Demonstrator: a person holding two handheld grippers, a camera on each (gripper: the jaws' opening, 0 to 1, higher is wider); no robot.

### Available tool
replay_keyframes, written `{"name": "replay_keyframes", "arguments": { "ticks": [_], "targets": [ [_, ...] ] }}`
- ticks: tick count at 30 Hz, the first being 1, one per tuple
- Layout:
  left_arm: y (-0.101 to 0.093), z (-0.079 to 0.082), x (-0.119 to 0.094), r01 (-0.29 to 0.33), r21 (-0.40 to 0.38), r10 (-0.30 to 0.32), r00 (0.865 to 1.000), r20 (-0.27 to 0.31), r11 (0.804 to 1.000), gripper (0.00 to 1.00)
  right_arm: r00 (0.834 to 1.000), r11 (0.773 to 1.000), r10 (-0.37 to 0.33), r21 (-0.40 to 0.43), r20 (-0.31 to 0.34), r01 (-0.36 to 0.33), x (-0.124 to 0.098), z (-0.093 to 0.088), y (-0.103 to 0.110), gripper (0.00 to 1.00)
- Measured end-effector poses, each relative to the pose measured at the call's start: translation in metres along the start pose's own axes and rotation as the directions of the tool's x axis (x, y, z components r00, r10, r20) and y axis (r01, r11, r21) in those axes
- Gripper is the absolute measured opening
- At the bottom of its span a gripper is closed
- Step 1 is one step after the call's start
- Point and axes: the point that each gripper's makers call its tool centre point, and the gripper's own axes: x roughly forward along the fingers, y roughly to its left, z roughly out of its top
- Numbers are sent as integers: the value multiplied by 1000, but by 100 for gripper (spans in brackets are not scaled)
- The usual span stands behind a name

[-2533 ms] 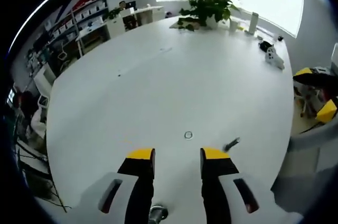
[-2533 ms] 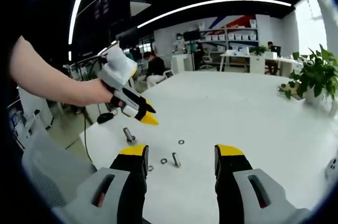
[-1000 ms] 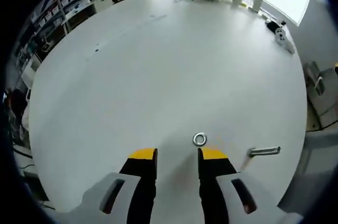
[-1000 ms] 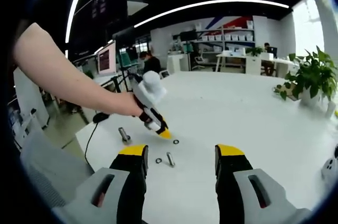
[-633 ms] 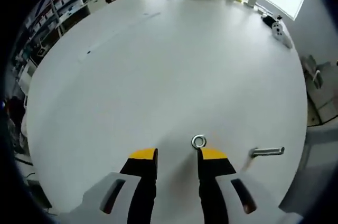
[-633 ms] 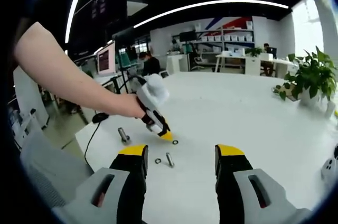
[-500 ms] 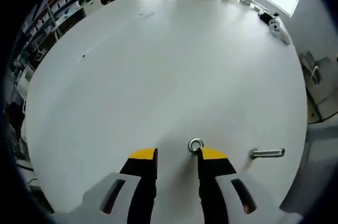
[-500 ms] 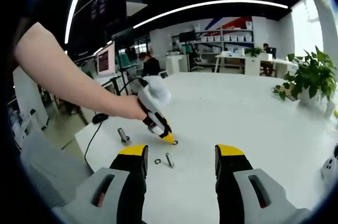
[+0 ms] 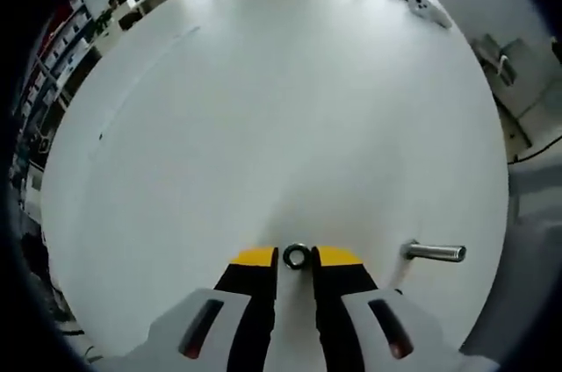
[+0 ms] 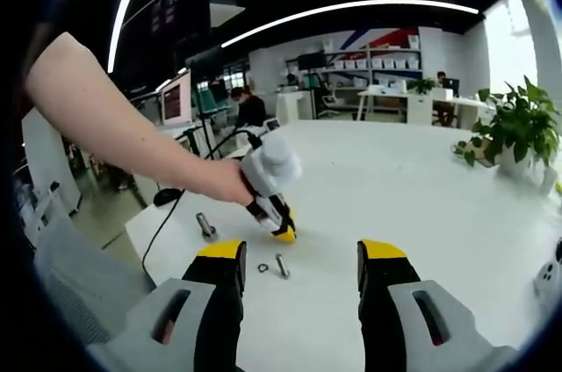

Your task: Place the washer onto the threaded stud by aligning its center hole with the stud, sliding it down to the base, and recovering from edge contact or off-axis alignment until the washer reaches the visible bottom stop.

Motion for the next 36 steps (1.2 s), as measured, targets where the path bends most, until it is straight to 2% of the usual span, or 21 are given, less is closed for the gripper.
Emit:
{"name": "replay_keyframes", "arguments": {
  "ticks": [5, 7, 8, 13, 23, 26, 27, 36],
  "targets": [
    [-4, -2, -1, 36, 7, -36, 998, -42, 999, 15, 1000, 1000, 0, 4, 0, 0, 0, 0, 0, 53],
    [-4, -6, -1, 43, 89, -35, 996, -86, 995, 14, 1000, 1000, -1, 3, 0, 1, 0, 0, -1, 53],
    [-3, -6, -1, 46, 159, -27, 993, -114, 986, 14, 1000, 1000, 0, 3, -1, 0, 0, 0, -1, 53],
    [-4, -5, -1, 51, 131, -34, 991, -126, 990, 13, 1000, 1000, 0, 2, 1, 0, 0, 0, -1, 53],
    [-4, -5, -1, 48, 170, -26, 991, -130, 984, 10, 1000, 1000, 1, -2, -7, -1, 0, -2, 0, 53],
    [-2, -5, -1, 54, 156, -34, 991, -129, 986, 10, 1000, 1000, 2, -4, -8, -2, 0, -2, 0, 53],
    [-3, -8, -2, 49, 142, -28, 989, -143, 989, 9, 1000, 1000, 2, -6, -9, -2, 1, -2, 0, 53],
    [-7, -8, -1, 33, 165, -11, 991, -133, 986, 8, 1000, 1000, -1, 1, -7, 1, 0, -2, -1, 53]
  ]
}}
